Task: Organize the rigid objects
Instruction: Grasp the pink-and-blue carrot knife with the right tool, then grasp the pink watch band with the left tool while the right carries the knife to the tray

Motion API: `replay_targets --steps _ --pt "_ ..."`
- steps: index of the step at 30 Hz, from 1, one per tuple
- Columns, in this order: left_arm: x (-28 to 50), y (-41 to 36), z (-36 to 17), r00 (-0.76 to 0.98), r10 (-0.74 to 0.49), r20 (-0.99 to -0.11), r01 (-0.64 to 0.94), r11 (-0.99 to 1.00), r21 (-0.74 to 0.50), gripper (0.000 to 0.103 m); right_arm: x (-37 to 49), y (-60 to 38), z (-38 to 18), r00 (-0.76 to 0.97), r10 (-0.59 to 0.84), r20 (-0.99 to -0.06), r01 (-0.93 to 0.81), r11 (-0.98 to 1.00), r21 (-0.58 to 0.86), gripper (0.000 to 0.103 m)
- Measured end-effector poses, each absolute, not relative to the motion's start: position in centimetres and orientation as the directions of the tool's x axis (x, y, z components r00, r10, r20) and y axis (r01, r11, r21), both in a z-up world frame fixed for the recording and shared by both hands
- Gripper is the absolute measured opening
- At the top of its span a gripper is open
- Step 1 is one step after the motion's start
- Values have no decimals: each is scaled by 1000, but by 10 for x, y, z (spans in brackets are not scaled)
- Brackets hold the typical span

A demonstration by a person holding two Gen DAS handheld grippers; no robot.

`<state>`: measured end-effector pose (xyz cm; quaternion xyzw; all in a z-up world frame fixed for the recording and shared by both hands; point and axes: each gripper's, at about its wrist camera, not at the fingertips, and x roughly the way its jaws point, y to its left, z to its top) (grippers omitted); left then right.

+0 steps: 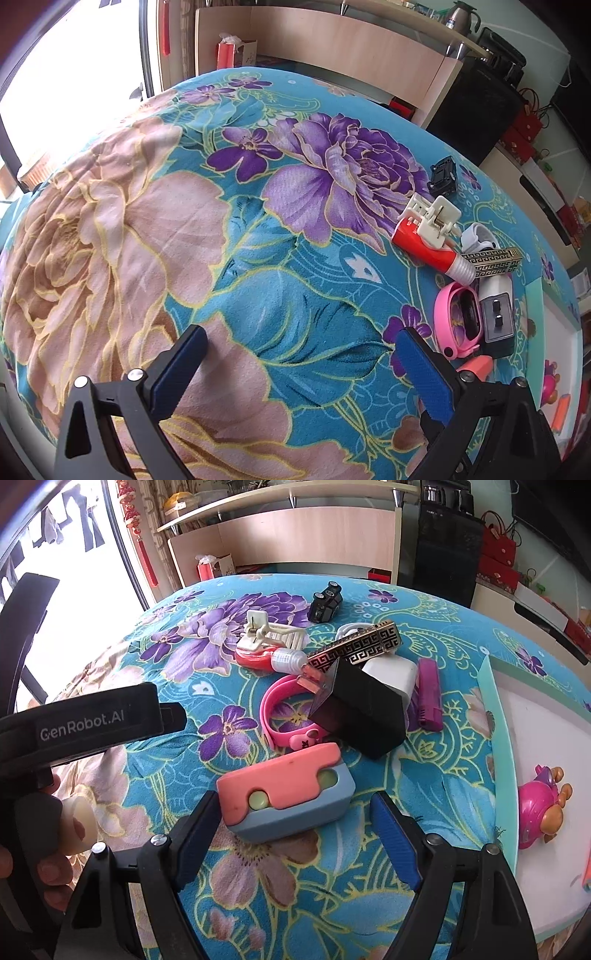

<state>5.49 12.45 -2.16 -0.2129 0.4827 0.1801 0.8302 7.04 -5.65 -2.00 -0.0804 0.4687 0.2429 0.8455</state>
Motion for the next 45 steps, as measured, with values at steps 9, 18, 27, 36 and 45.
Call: replay_targets --steps 9,18,27,36,45 --pt "65 113 -17 506 86 -858 -456 871 -182 103 84 -70 -26 501 258 -826 -409 912 37 83" --pt "88 83 -16 539 21 -842 -326 927 -186 103 83 -80 -22 505 258 -823 -378 924 58 80" --pt "96 70 -20 512 65 -857 -290 951 -102 103 80 -85 -21 508 237 -828 -366 930 42 72" --pt "105 60 -25 497 138 -857 -281 960 -9 103 72 -99 -6 578 178 -796 -319 947 -20 72" --pt "115 39 -28 511 177 -841 -222 973 70 72 69 -115 7 631 120 -766 -277 958 -78 72"
